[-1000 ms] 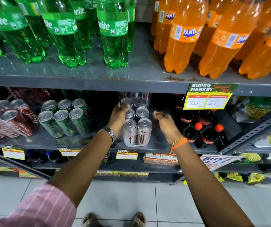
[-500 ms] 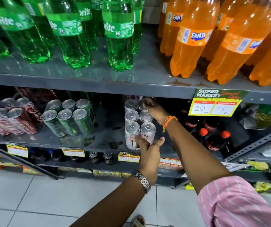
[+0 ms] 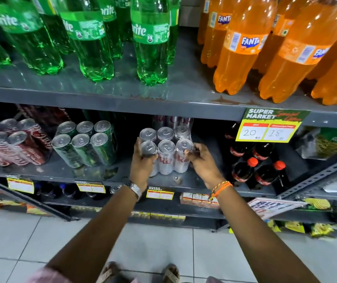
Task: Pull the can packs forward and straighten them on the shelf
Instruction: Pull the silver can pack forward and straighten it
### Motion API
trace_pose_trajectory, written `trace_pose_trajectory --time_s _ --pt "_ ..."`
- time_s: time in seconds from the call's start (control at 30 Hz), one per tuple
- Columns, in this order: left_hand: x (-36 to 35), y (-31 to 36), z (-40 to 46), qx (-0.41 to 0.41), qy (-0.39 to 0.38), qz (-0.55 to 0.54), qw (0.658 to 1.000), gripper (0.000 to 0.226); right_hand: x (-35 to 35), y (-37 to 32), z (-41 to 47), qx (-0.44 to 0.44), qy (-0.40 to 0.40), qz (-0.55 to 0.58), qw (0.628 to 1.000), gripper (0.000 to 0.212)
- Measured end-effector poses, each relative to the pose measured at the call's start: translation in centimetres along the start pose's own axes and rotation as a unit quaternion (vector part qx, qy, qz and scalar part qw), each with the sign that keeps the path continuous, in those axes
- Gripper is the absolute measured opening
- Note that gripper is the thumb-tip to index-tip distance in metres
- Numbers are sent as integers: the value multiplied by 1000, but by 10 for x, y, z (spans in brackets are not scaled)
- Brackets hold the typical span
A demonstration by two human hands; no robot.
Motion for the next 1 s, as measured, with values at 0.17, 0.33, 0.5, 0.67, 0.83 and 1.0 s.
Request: trace_pose_trajectory --time_s 0.17,0.33,0.5,0.67,0.83,1.0 --pt "24 -17 19 17 -92 113 989 70 -7 16 -6 -25 -24 16 999 12" --pt "31 -34 14 -10 -110 236 966 56 -16 17 -9 -13 -55 -50 997 44" --pt "33 -26 11 -51 -95 300 948 51 -14 10 -13 4 -36 -85 996 47" --pt "37 -27 5 -63 -109 333 935 49 -14 14 -34 17 -16 -113 993 42" --pt "41 -32 -1 -71 -101 338 933 47 -14 13 -52 28 -9 -108 994 40" --pt "40 -28 -4 -80 -97 343 931 46 -15 10 -55 30 -6 -102 994 41"
Point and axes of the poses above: each hand's wrist, its own z-axis towards the middle knuckle, its own x-axis out of the back of the hand, y = z × x, the point moved 10 cm from there along z, towards the middle knuckle, and after that the axes turned 6 degrees about -y, right-handed, at the moved point
